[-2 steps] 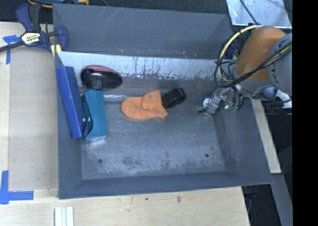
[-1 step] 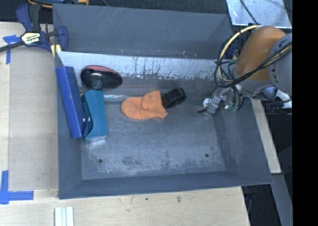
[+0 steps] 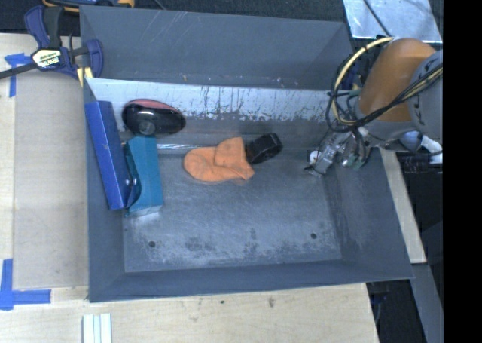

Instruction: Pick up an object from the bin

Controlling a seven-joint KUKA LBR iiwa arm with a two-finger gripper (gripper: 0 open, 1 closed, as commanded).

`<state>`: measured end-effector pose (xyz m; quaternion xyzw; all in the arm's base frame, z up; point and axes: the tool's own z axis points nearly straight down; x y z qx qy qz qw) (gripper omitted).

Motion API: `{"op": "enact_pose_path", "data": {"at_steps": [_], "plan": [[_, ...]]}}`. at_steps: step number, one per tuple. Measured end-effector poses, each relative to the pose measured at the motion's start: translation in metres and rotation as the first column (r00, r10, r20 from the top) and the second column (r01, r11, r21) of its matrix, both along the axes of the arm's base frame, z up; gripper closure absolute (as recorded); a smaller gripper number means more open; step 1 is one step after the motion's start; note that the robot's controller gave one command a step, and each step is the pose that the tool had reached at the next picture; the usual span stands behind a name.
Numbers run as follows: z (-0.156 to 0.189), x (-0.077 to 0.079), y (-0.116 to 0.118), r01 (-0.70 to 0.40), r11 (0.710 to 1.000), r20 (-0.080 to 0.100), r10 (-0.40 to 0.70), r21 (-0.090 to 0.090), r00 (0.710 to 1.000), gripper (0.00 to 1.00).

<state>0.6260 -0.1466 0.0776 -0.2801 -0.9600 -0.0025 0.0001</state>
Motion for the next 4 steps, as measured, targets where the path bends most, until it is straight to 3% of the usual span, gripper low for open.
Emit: {"op": "enact_pose_path", "data": {"at_steps": [1, 4], "plan": [[0.021, -0.001, -0.001, 0.0, 1.0, -0.006, 0.0, -0.002, 1.0, 1.0], [0.072, 0.0, -0.003, 0.0, 1.0, 0.002, 0.0, -0.005, 1.0, 1.0]]}}
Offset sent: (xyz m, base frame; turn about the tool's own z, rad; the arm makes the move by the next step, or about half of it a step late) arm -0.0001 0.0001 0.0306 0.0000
